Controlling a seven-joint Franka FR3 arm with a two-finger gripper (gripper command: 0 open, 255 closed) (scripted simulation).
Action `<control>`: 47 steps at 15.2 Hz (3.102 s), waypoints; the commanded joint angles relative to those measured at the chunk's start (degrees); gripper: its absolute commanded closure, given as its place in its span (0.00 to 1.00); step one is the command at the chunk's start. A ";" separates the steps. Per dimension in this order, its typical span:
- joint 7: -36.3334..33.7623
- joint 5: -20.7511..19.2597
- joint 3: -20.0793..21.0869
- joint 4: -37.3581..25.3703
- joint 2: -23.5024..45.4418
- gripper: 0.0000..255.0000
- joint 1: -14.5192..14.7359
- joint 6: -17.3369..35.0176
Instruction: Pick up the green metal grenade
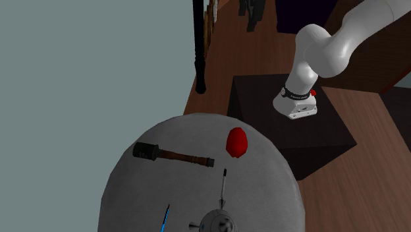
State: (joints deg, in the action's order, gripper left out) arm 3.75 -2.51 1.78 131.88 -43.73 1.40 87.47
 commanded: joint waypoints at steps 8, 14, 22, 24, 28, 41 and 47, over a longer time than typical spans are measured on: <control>-9.38 3.69 6.35 3.13 7.38 0.00 0.92 10.40; -17.33 5.17 11.66 2.58 16.73 0.00 1.24 19.21; -28.84 3.00 17.93 -2.83 32.56 0.00 1.05 29.25; -31.98 1.53 19.12 -5.00 36.98 0.00 1.12 31.22; -38.42 -2.34 20.67 -10.36 46.19 0.00 1.82 34.23; -52.95 -13.08 18.41 -32.83 73.25 0.00 9.09 36.42; -53.92 -14.43 17.57 -31.99 76.18 0.00 9.62 40.03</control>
State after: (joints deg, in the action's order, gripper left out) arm -49.89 -16.68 19.49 99.65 31.93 10.87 126.76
